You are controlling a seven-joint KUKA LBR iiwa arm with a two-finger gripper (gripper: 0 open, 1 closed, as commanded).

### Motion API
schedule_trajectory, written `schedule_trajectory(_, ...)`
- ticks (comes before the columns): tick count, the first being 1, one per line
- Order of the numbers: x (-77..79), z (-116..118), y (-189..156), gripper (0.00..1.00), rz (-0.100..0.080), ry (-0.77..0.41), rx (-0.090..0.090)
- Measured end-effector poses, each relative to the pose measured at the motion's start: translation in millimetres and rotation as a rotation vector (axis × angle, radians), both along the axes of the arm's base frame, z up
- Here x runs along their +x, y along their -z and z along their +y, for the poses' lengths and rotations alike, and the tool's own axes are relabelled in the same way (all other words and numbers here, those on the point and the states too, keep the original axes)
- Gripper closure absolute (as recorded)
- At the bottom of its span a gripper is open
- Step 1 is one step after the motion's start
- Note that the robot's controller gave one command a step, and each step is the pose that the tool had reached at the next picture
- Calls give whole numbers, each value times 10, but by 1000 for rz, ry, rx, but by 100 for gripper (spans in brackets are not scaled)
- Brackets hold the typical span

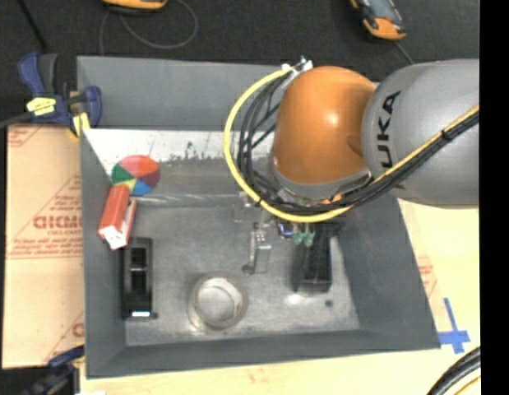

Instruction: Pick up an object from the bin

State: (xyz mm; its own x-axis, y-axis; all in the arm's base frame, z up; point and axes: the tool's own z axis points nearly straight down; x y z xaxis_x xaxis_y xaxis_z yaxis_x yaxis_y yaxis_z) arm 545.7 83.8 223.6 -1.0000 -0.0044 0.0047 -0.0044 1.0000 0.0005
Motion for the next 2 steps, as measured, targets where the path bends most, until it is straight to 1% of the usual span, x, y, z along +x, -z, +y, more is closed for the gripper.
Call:
schedule_trajectory(1,5,-6,-43,0,-6,2,0)
schedule_trajectory(2,-118,-68,342,0,-15,47,2)
